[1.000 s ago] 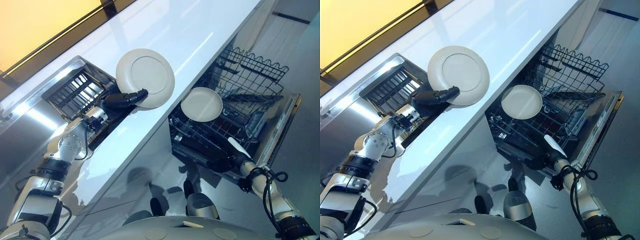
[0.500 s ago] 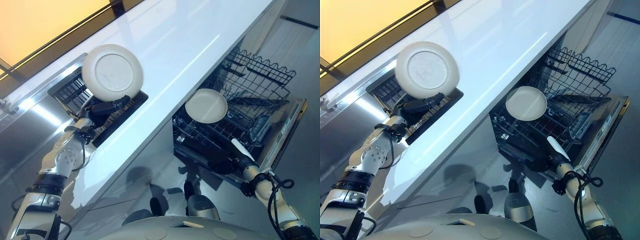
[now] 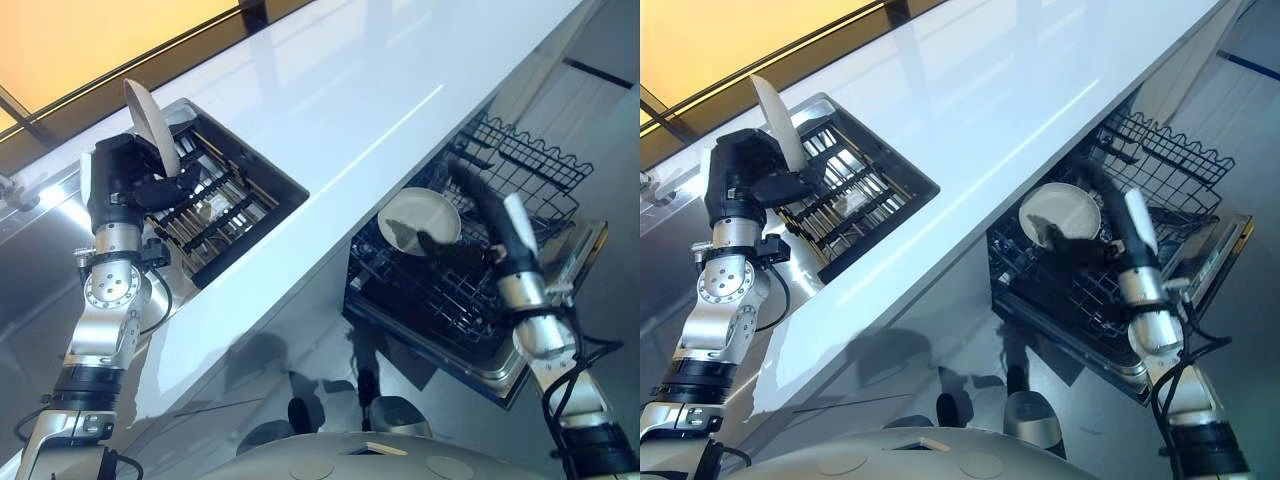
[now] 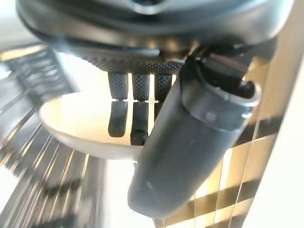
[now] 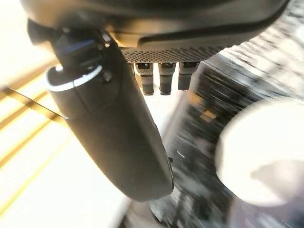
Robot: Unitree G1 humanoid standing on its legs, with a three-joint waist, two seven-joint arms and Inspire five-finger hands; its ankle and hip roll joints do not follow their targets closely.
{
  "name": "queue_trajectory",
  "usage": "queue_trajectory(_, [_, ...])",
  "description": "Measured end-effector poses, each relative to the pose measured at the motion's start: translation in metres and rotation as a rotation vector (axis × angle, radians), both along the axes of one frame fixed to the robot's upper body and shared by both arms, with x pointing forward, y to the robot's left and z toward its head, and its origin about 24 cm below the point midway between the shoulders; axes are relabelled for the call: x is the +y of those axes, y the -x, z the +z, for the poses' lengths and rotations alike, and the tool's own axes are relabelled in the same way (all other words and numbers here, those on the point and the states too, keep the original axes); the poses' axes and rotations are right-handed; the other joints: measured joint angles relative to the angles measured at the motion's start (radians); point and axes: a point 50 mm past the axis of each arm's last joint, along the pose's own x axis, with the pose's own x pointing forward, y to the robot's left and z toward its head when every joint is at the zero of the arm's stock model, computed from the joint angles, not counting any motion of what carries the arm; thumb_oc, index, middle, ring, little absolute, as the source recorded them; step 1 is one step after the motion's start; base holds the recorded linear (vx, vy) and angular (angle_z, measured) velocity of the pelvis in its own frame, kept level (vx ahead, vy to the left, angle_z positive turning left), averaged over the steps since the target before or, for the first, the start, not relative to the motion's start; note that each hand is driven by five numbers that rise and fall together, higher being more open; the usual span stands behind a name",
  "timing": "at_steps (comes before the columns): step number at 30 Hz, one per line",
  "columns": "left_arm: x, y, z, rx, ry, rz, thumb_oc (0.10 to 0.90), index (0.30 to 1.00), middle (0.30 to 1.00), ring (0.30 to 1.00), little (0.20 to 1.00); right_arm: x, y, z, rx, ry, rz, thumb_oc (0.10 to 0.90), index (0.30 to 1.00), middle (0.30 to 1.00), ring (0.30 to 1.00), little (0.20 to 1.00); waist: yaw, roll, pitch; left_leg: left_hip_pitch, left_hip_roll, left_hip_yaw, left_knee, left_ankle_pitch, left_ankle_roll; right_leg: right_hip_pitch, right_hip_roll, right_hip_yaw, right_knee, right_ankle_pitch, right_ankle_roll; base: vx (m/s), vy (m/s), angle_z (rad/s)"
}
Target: Pick up plates and place into dishwasher.
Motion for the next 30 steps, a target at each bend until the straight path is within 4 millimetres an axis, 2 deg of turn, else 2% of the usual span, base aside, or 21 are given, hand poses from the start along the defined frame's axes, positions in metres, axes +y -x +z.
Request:
queue_trajectory(6, [-0.012,0.001,0.012,-0.048,-0.076,-0.045,0.1,0.3,0.3,0.3,0.2,0.002,-0.004,0.02,-0.1,0.017,0.03,0.8,0.9,0.9,0.9,0.9,0.018,0.0,0.0,-0.004,0.0,-0.011,0.0,0.002,0.001,0.002,-0.002,-0.007,0.0,0.0,0.0,-0.02,-0.014,0.05])
queue_trajectory(13, [-0.018,0.001,0.012,-0.039,-0.128,-0.081,0.1,0.3,0.3,0.3,0.2,0.005,-0.009,0.036,-0.179,0.04,0.062,0.8,0.9,0.9,0.9,0.9,0.036,0.0,0.0,-0.004,-0.001,-0.039,0.0,0.005,0.002,0.014,-0.006,-0.031,-0.001,-0.003,0.002,-0.01,-0.026,0.11])
queue_trajectory(23, [-0.027,-0.003,0.02,-0.038,-0.28,-0.159,0.1,0.3,0.3,0.3,0.2,0.015,-0.027,0.062,-0.128,0.203,0.21,0.8,0.9,0.9,0.9,0.9,0.08,0.0,0.0,-0.015,-0.004,-0.074,0.0,0.018,0.005,0.019,-0.014,-0.055,-0.001,-0.004,0.002,0.0,-0.031,0.11])
queue_trajectory(28, [-0.039,-0.009,0.031,-0.051,-0.366,-0.287,0.1,0.3,0.3,0.3,0.2,0.031,-0.039,0.078,-0.103,0.336,0.297,0.8,0.9,0.9,0.9,0.9,0.101,-0.001,0.0,-0.019,-0.004,-0.087,0.0,0.024,0.002,0.021,-0.013,-0.058,-0.001,-0.004,0.002,-0.01,-0.025,0.08])
queue_trajectory(30, [-0.051,-0.01,0.037,-0.061,-0.412,-0.375,0.1,0.3,0.3,0.3,0.2,0.041,-0.045,0.082,-0.092,0.391,0.34,0.8,0.9,0.9,0.9,0.9,0.108,-0.003,0.001,-0.019,-0.005,-0.095,0.0,0.026,0.001,0.025,-0.012,-0.059,-0.001,-0.004,0.003,-0.01,-0.024,0.1])
